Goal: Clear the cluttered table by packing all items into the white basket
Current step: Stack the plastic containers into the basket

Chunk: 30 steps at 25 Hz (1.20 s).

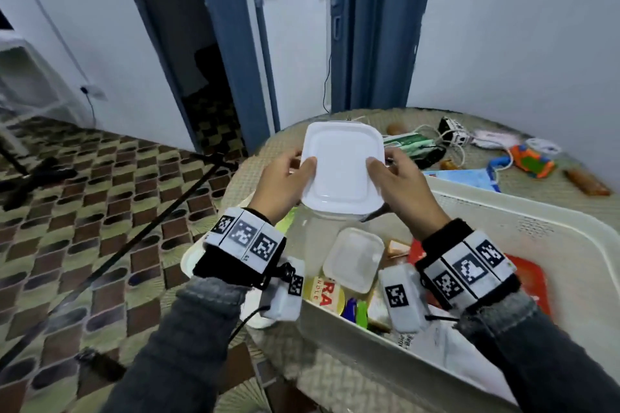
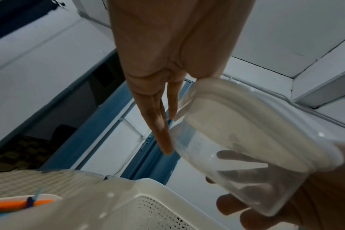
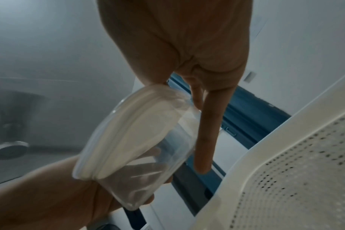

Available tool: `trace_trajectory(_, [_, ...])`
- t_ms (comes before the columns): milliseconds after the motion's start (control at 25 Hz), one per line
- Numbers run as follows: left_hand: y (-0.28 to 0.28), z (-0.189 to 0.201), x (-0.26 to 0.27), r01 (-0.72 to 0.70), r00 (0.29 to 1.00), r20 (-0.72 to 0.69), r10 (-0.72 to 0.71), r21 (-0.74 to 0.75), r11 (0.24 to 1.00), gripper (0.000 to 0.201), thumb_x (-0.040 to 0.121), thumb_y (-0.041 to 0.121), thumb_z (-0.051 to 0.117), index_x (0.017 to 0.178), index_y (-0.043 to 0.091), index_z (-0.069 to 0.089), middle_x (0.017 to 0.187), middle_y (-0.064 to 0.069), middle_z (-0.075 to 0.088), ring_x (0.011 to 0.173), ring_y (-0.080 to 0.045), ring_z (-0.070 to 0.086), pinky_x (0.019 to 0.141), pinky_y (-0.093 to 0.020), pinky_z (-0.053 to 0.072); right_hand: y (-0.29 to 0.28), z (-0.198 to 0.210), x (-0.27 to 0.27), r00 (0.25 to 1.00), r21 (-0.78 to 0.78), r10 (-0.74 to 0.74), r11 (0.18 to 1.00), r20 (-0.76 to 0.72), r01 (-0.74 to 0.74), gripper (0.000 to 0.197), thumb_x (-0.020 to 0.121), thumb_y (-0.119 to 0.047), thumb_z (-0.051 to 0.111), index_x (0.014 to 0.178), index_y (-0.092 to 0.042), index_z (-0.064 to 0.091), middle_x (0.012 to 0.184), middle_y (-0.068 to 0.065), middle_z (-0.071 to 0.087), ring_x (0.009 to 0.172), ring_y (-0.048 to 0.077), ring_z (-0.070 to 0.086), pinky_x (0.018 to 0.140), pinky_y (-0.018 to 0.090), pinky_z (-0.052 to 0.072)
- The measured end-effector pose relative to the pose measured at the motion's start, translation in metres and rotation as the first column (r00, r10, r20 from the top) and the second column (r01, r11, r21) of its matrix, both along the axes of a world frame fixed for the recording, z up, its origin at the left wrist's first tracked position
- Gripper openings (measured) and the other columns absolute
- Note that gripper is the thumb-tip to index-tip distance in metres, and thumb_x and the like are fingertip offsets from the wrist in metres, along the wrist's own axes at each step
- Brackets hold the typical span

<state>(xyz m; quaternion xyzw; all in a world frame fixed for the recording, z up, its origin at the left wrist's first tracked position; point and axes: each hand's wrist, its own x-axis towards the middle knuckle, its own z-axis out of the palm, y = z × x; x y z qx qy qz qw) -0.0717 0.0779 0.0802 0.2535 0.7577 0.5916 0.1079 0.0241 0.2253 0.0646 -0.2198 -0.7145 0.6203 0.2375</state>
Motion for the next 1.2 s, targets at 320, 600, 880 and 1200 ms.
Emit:
trace_trajectory(320, [0.061, -0.028, -0.023, 0.274, 0.961, 0.105, -0.256, -0.244, 0.93, 0.035, 0.091, 0.014, 0.059, 0.126, 0.016, 0.054, 0.11, -0.017, 0.063, 0.101, -0.03, 0.063, 0.077, -0.048, 0.057, 0.063, -0.039, 0.012, 0.986, -0.036, -0.086, 0.995, 0.146, 0.092, 0.031, 0.092, -0.017, 0.055, 0.122, -0.015, 0.052, 0.104, 0.013, 0.068, 0.078, 0.021, 0.065, 0.057, 0.027, 0.047])
trace_trajectory(600, [0.092, -0.062, -0.034, 0.398, 0.917, 0.19, -0.35, -0.447, 0.801, 0.041, 0.09, 0.012, 0.061, 0.129, 0.014, 0.049, 0.079, 0.0, 0.051, 0.067, -0.01, 0.054, 0.049, -0.012, 0.048, 0.082, -0.085, 0.018, 0.923, -0.108, -0.06, 0.988, 0.379, 0.108, 0.048, 0.08, -0.008, 0.07, 0.12, -0.014, 0.045, 0.1, 0.018, 0.064, 0.083, 0.03, 0.065, 0.061, 0.034, 0.053])
trace_trajectory(880, [0.093, -0.106, -0.037, 0.393, 0.919, 0.246, -0.308, -0.495, 0.775, 0.073, 0.075, 0.0, 0.072, 0.137, 0.023, 0.04, 0.093, 0.0, 0.056, 0.085, -0.019, 0.056, 0.078, -0.032, 0.049, 0.068, -0.12, 0.013, 0.866, 0.084, -0.098, 0.994, 0.491, 0.065, 0.063, 0.08, -0.011, 0.074, 0.13, -0.01, 0.037, 0.106, 0.001, 0.057, 0.098, 0.017, 0.055, 0.075, 0.026, 0.043])
trace_trajectory(1200, [0.09, -0.128, -0.043, 0.424, 0.874, 0.171, -0.455, -0.724, 0.543, 0.117, 0.067, 0.002, 0.082, 0.152, 0.023, 0.003, 0.15, -0.007, 0.035, 0.136, -0.026, 0.035, 0.105, -0.033, 0.03, 0.051, -0.161, -0.005, 0.871, 0.035, -0.073, 0.997, 0.486, 0.064, 0.077, 0.083, -0.005, 0.069, 0.143, -0.01, 0.02, 0.136, 0.008, 0.046, 0.126, 0.027, 0.045, 0.093, 0.027, 0.038])
